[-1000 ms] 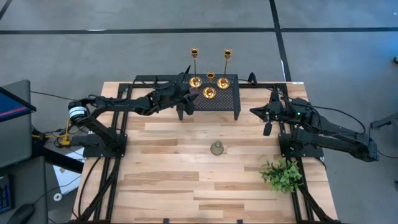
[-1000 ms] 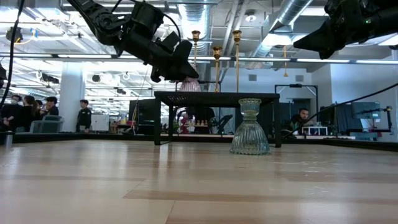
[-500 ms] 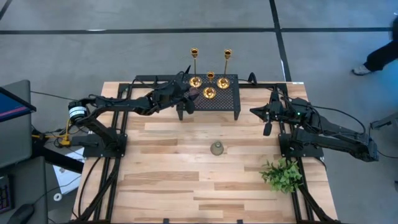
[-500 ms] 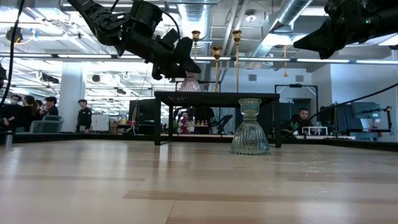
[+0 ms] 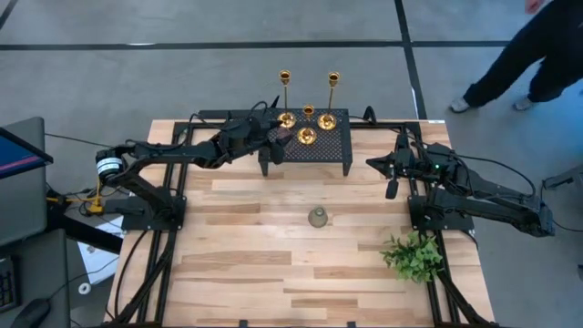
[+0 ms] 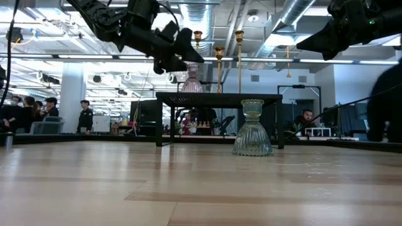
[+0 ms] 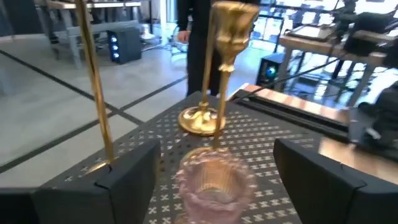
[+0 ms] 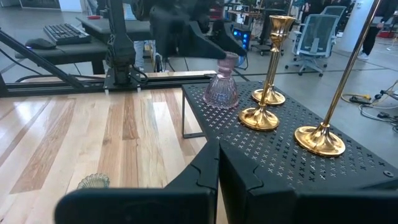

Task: Pick & Place candle stick holders
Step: Put the green glass candle holder on the shelf

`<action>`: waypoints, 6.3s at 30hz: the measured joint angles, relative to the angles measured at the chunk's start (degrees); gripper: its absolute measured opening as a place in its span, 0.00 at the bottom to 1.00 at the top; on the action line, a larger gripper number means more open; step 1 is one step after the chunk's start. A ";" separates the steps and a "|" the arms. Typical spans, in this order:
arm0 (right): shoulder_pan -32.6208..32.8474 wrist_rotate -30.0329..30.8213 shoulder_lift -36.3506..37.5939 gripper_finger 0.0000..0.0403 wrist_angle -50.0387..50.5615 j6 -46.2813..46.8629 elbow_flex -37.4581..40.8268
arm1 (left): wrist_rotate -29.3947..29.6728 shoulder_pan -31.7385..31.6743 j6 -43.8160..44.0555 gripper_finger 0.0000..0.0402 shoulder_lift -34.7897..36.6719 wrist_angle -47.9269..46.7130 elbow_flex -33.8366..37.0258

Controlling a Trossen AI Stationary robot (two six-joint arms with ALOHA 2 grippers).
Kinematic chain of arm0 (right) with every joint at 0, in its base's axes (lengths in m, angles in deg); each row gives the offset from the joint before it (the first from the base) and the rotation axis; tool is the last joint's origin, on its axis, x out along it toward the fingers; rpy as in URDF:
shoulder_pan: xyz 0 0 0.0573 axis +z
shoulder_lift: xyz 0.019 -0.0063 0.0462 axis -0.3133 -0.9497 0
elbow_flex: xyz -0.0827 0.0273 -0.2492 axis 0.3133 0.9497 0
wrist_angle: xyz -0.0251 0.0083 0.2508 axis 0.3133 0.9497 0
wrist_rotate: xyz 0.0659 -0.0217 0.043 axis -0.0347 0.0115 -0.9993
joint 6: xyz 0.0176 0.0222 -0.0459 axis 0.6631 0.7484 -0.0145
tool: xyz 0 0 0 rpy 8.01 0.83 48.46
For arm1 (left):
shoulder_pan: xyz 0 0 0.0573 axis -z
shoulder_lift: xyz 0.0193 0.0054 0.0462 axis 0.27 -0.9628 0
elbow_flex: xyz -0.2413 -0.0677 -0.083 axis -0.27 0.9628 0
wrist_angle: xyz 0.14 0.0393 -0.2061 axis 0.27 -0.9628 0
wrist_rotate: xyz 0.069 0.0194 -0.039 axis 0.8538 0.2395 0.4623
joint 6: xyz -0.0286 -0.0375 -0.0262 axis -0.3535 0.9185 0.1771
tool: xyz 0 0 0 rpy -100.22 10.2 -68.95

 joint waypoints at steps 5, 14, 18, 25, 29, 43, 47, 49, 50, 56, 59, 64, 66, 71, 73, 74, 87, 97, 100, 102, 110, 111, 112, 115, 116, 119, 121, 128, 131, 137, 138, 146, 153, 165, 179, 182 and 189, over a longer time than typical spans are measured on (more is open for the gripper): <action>0.00 0.00 0.00 0.00 0.01 0.00 0.00 | -2.06 0.22 0.00 0.80 3.55 0.22 0.02; 0.00 0.00 0.00 0.00 0.02 0.00 0.00 | -2.17 2.30 -0.59 0.73 11.45 -0.12 0.02; 0.00 0.00 0.00 0.00 0.02 0.00 0.00 | -2.16 4.51 -4.69 0.61 13.68 -1.00 0.02; 0.01 -0.01 0.00 0.00 0.02 0.03 0.00 | -2.20 8.03 -4.99 0.32 14.83 -2.35 0.02; 0.00 0.00 0.00 0.00 0.21 0.04 0.00 | -2.18 9.68 -5.02 0.19 14.81 -5.43 0.02; 0.02 -0.02 0.00 0.00 0.66 0.22 0.02 | -2.20 19.47 -13.61 0.01 14.81 -13.23 3.86; 0.02 -0.19 -0.73 0.00 1.36 1.26 0.00 | -2.33 22.14 -17.16 0.01 14.81 -8.61 8.38; 0.02 -0.20 -1.22 0.00 2.45 1.59 0.00 | -2.26 22.42 -18.03 0.01 14.81 -6.31 10.90; 0.02 -0.20 -1.49 0.00 2.78 1.52 0.00 | -2.22 22.36 -18.11 0.01 15.32 -5.17 12.12; 2.22 -0.42 -0.39 0.00 6.11 -0.73 0.02 | -2.11 21.54 -18.10 0.01 22.82 -4.57 18.91; 4.08 -0.38 1.71 0.00 5.55 -2.40 0.00 | -1.57 21.19 -18.12 0.01 29.80 -4.20 22.85; 6.58 -0.33 6.10 0.00 1.42 -2.95 1.95 | -1.26 21.17 -18.11 0.01 40.79 -4.13 30.47; 7.37 -0.33 8.20 0.00 -2.33 -4.11 4.71 | -1.26 21.17 -18.11 0.01 44.54 -4.01 33.64; 7.86 -0.22 12.24 0.00 -11.23 -5.35 11.33 | -1.28 21.21 -17.95 0.01 50.51 -3.13 39.75; 7.80 -0.20 12.83 0.00 -11.43 -5.18 13.24 | -1.28 21.21 -17.92 0.01 51.77 -2.66 41.49; 7.80 -0.20 12.74 0.00 -11.57 -4.35 13.84 | -1.31 21.21 -17.90 0.01 52.07 -2.61 42.17; 10.60 -4.73 11.80 0.00 -11.77 2.20 21.44 | -2.38 21.21 -17.93 0.02 51.84 -2.13 43.21; 14.40 -5.75 1.03 0.00 -19.27 9.57 21.49 | -2.39 21.21 -17.93 0.02 51.84 -1.92 43.21; 15.53 -5.56 -3.75 0.00 -23.04 9.73 21.49 | -2.40 21.21 -17.95 0.02 51.84 -1.85 43.21; 16.25 -4.71 -7.19 0.00 -25.00 9.74 21.51 | -2.39 21.21 -18.07 0.02 51.84 -1.83 43.21; 18.94 -4.13 -23.17 0.00 -38.27 6.91 20.62 | -2.40 21.21 -18.08 0.02 51.84 -1.83 43.21; 19.39 -4.20 -25.18 0.00 -39.37 6.67 20.05 | -2.38 21.21 -18.08 0.02 51.84 -1.83 43.21; 19.77 -4.25 -27.15 0.00 -40.54 6.58 19.39 | -2.39 21.21 -18.08 0.02 51.84 -1.83 43.21; 20.51 -4.26 -33.26 0.00 -41.44 6.03 17.78 | -2.40 21.21 -18.08 0.02 51.84 -1.83 43.21; 20.65 -4.24 -35.26 0.00 -41.41 5.36 17.17 | -2.38 21.21 -18.08 0.02 51.84 -1.83 43.21; 20.76 -4.26 -41.33 0.00 -42.15 4.74 14.79 | -2.39 21.21 -18.08 0.02 51.84 -1.83 43.20; 20.76 -4.26 -45.45 0.00 -42.69 4.73 13.37 | -2.40 21.21 -18.08 0.02 51.84 -1.83 43.19; 20.14 -1.42 -56.65 0.05 -48.19 6.63 8.35 | -2.38 21.21 -18.08 0.02 51.84 -1.83 43.19; 19.32 -1.44 -59.83 0.15 -48.10 9.33 6.66 | -2.39 21.21 -18.08 0.02 51.84 -1.83 43.17; 19.50 -1.62 -65.05 0.47 -47.93 12.61 3.68 | -2.39 21.21 -18.08 0.02 51.84 -1.83 43.15; 19.78 -1.62 -65.84 0.53 -47.93 12.71 3.14 | -2.40 21.21 -18.08 0.02 51.84 -1.83 43.15; 23.01 -1.98 -68.78 0.84 -47.02 9.54 -0.58 | -2.38 21.21 -18.08 0.02 51.73 -1.85 43.15; 23.71 -1.98 -68.30 0.85 -47.20 9.27 -3.45 | -2.38 21.21 -18.08 0.02 51.73 -1.92 43.15; 23.12 -1.70 -68.74 0.65 -45.44 9.27 -3.93 | -2.40 21.21 -17.90 0.02 51.73 -2.07 43.15; 22.81 -1.69 -68.67 0.31 -45.59 9.71 -3.96 | -2.40 21.21 -17.90 0.02 51.73 -2.09 43.15; 22.15 -1.70 -68.27 0.31 -45.21 10.80 -3.93 | -2.38 21.21 -17.90 0.02 51.73 -2.09 43.15; 20.02 -1.68 -63.82 0.32 -44.60 12.74 -3.91 | -2.39 21.21 -17.88 0.02 51.74 -2.09 43.15</action>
